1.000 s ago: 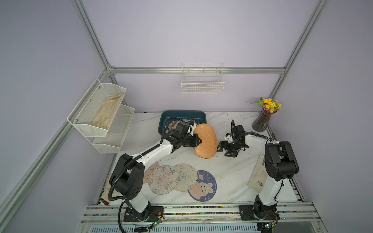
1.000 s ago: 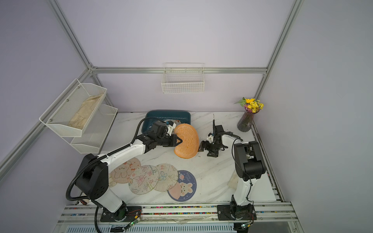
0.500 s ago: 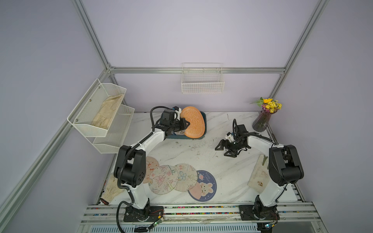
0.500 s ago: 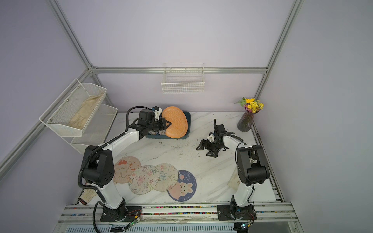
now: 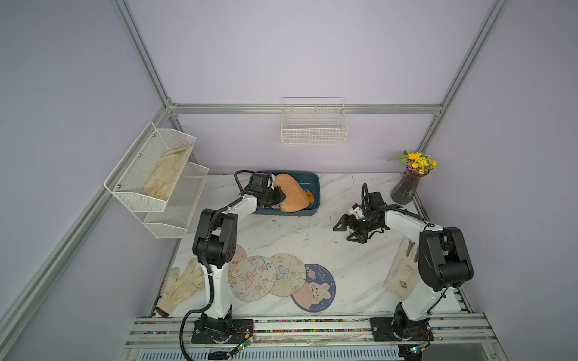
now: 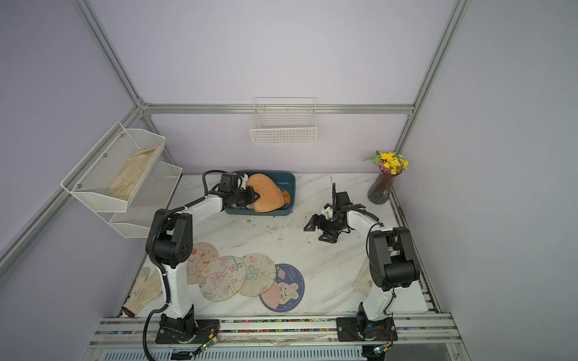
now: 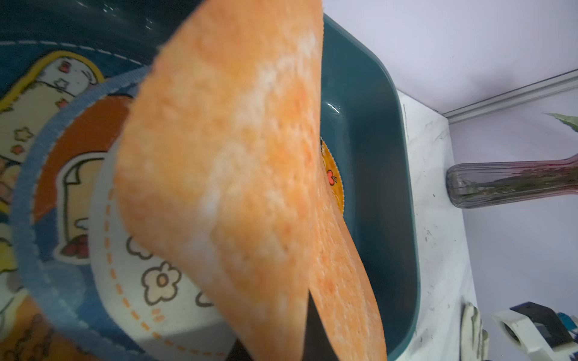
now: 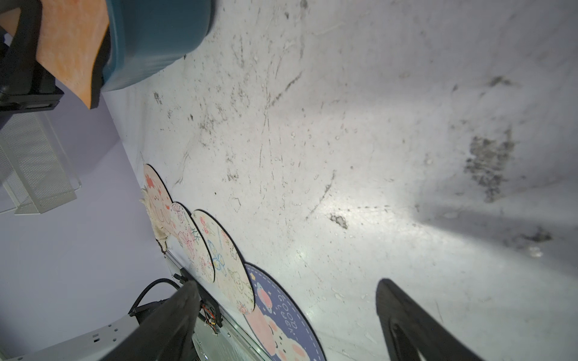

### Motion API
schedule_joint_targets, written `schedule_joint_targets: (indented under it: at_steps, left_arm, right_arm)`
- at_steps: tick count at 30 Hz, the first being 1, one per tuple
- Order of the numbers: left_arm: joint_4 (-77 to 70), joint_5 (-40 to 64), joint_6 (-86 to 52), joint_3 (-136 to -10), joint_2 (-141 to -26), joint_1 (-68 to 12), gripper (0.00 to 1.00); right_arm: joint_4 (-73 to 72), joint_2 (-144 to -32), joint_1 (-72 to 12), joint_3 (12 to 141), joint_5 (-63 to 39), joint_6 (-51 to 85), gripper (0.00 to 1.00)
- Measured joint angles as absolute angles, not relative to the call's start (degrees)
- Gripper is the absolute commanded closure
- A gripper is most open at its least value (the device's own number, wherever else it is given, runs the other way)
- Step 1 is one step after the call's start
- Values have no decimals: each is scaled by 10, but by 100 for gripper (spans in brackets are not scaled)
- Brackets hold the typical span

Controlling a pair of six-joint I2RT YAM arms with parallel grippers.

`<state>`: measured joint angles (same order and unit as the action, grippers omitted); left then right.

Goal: Put the coasters into the storage box
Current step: Place the coaster in the storage box.

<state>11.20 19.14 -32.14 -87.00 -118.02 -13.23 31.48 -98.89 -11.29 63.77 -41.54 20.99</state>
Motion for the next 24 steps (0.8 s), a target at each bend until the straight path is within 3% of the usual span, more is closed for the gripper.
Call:
schedule_joint_targets:
  at_steps: [7,17,24]
  left_arm:
    - [147,135,-290,-887,-1181,-133,75]
    - [198,66,-255,-912,-1195,-130,36]
    - [212,45,-244,-912,-1195,-129,19]
  right_arm:
    - [315,-989,-113,638,-416,212,10]
    - [315,-989,-118,639,-416,212,10]
    - [315,-987,-126,639,-415,214,10]
